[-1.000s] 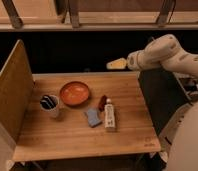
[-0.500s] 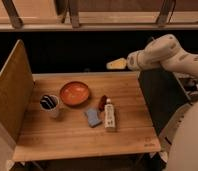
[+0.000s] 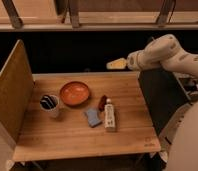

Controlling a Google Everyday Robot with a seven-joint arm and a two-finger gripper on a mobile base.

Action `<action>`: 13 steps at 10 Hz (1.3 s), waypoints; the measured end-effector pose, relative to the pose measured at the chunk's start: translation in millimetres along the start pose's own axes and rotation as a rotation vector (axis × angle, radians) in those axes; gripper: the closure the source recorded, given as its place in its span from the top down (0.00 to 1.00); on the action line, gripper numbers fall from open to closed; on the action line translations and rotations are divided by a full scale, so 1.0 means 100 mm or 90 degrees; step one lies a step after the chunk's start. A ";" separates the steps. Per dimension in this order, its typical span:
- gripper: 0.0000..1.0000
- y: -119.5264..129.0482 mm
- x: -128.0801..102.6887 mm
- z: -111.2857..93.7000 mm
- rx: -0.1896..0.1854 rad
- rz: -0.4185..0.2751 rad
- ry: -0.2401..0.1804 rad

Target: Move the arm in a circular motion

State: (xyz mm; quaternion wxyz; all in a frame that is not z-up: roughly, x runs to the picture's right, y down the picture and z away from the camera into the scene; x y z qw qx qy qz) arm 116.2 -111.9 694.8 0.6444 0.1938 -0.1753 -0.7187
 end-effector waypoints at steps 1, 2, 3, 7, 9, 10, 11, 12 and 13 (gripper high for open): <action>0.80 0.00 0.00 0.00 0.000 0.000 0.000; 0.80 0.00 0.00 0.00 0.000 0.000 0.000; 0.80 0.01 0.01 0.00 -0.003 -0.003 0.000; 0.80 0.05 0.46 0.28 -0.060 -0.114 -0.006; 0.80 -0.12 0.72 0.55 -0.072 -0.188 -0.023; 0.80 -0.24 0.77 0.70 -0.066 -0.212 -0.036; 0.80 -0.38 0.79 0.84 -0.056 -0.230 -0.047; 0.80 -0.70 0.76 1.05 -0.027 -0.255 -0.063; 0.80 -1.00 0.68 1.18 -0.001 -0.282 -0.076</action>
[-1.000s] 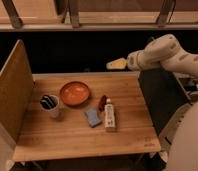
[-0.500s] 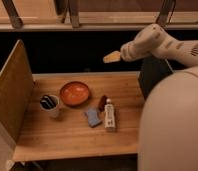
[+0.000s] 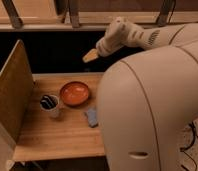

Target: Move the arm in a circular motion

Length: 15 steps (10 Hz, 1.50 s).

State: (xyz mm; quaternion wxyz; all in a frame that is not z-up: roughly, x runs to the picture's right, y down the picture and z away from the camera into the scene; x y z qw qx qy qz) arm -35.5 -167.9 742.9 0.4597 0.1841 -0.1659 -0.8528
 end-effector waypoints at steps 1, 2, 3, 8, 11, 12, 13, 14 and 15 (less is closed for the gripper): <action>0.80 -0.22 0.04 0.05 0.016 -0.024 -0.001; 0.80 -0.58 0.10 0.05 0.038 -0.064 0.004; 0.80 -0.77 0.10 0.01 0.048 -0.083 0.008; 0.80 -1.22 -0.53 -0.42 0.065 -0.061 0.017; 0.80 -0.51 -1.25 -0.66 -0.033 0.014 -0.018; 0.80 -0.04 -1.50 -0.82 -0.093 0.052 -0.032; 0.80 0.36 -1.63 -0.97 -0.145 0.082 -0.039; 0.80 0.63 -1.67 -1.07 -0.179 0.101 -0.040; 0.80 0.95 -1.62 -1.20 -0.219 0.122 -0.036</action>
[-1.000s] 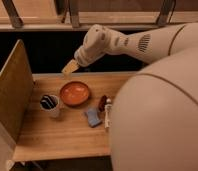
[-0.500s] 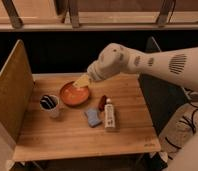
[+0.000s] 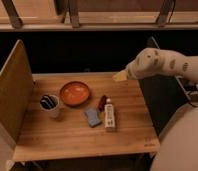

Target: Move the arm in a circular motion

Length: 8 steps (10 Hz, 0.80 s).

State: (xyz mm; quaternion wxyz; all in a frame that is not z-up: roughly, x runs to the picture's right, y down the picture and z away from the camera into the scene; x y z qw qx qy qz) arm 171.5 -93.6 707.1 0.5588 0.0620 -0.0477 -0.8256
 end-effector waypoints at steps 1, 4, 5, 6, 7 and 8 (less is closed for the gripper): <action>0.80 0.20 0.19 0.00 -0.025 0.016 0.010; 0.80 -0.06 0.99 0.11 -0.002 0.014 0.052; 0.80 -0.46 1.24 0.16 0.039 -0.004 0.063; 0.80 -0.84 1.38 0.18 0.079 -0.026 0.069; 0.80 -1.43 1.43 0.16 0.143 -0.065 0.069; 0.80 -1.90 1.37 0.10 0.197 -0.104 0.065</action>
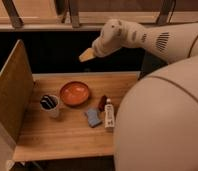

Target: Move the arm in a circular motion

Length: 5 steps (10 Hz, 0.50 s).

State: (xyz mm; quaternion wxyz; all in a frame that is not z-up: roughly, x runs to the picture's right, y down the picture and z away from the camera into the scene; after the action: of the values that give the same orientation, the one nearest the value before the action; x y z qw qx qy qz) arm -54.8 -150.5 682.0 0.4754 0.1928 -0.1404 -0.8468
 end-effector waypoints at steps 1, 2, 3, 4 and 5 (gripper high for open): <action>0.80 -0.39 -0.05 0.02 0.048 -0.032 -0.006; 0.80 -0.89 -0.15 -0.03 0.113 -0.071 -0.010; 0.80 -1.21 -0.26 -0.08 0.160 -0.092 -0.014; 0.80 -1.39 -0.37 -0.14 0.193 -0.096 -0.016; 0.80 -1.46 -0.49 -0.21 0.218 -0.085 -0.016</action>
State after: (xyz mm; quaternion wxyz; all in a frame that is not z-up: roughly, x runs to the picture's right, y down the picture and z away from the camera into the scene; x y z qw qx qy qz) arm -131.6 -35.6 611.3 0.3765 0.2692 -0.2750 -0.8427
